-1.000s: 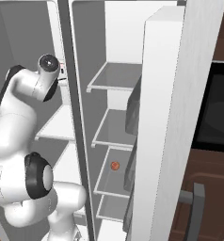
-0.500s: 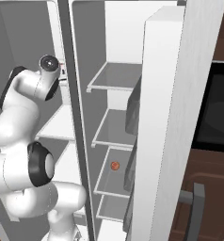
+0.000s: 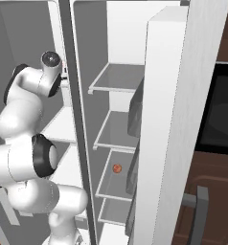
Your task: There's a steak in the fridge that needs to be moved to the freezer for freezing. Pick up the steak from the fridge, place it on any shelf in the freezer, and close the fridge and freezer doors when done.
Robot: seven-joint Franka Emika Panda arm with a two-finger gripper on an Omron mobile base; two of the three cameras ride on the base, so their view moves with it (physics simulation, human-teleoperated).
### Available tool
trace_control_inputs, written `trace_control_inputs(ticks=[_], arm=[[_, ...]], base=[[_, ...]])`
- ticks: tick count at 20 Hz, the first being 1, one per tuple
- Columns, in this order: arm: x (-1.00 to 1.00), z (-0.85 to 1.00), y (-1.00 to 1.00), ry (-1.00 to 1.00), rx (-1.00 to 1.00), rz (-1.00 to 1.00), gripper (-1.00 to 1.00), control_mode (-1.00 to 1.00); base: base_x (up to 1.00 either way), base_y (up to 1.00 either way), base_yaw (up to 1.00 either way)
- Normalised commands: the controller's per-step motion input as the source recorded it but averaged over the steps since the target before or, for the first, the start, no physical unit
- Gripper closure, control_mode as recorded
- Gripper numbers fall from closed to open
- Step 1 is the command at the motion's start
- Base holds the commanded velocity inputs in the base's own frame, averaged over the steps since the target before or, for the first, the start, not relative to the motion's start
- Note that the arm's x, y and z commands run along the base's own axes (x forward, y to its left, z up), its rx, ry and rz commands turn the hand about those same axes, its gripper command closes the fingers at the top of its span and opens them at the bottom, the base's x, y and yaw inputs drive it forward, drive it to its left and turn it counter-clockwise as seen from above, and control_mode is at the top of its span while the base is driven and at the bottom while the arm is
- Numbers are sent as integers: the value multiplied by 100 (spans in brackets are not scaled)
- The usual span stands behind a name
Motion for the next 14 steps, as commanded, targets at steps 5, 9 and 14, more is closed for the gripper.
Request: trace_control_inputs(ticks=[5, 9, 14], arm=[[54, -18, 5, 3, 0, 0, 100, -100], [45, -27, 42, 0, 0, -1, -100, -100], [31, -13, 15, 0, 0, -2, -100, -100]], base=[[0, 0, 0], [0, 0, 0], [0, 0, 0]])
